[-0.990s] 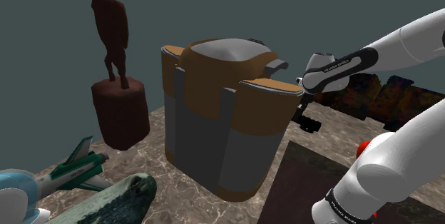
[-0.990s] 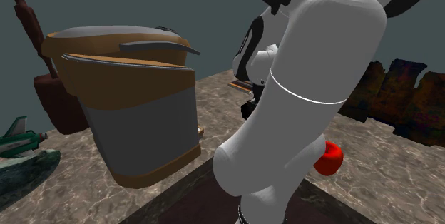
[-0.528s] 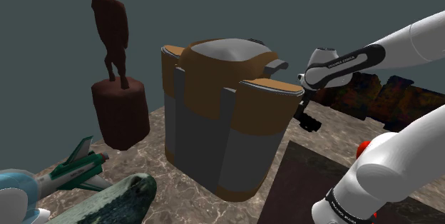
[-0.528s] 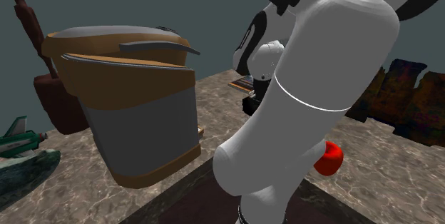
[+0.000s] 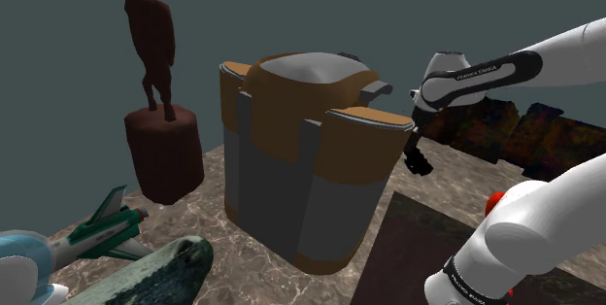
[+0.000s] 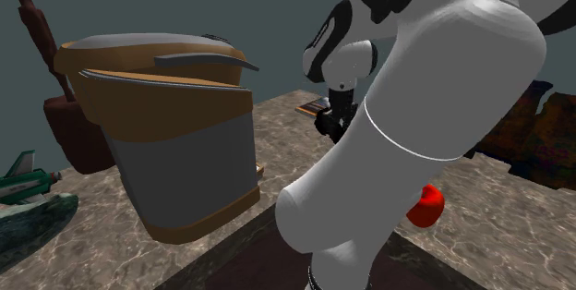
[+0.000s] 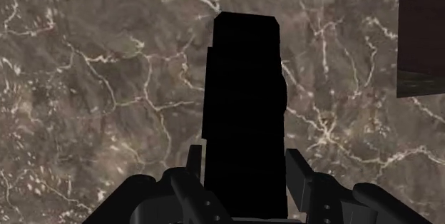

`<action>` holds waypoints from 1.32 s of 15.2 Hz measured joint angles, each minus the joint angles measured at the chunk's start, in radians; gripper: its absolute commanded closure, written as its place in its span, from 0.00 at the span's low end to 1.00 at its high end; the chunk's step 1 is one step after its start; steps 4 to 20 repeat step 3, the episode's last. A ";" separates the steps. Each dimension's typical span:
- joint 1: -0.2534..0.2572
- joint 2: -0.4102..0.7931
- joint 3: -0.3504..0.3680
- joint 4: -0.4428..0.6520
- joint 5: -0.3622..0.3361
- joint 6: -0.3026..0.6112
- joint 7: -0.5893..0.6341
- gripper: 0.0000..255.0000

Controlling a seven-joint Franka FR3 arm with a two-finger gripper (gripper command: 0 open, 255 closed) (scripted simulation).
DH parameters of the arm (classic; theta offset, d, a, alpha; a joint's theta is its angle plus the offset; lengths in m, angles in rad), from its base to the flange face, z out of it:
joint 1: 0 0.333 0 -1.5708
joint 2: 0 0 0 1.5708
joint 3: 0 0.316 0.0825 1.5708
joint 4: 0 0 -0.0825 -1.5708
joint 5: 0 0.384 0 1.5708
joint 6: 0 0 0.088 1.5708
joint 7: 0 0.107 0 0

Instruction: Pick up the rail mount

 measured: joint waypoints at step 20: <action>-0.002 -0.023 0.010 0.018 -0.001 -0.041 0.001 1.00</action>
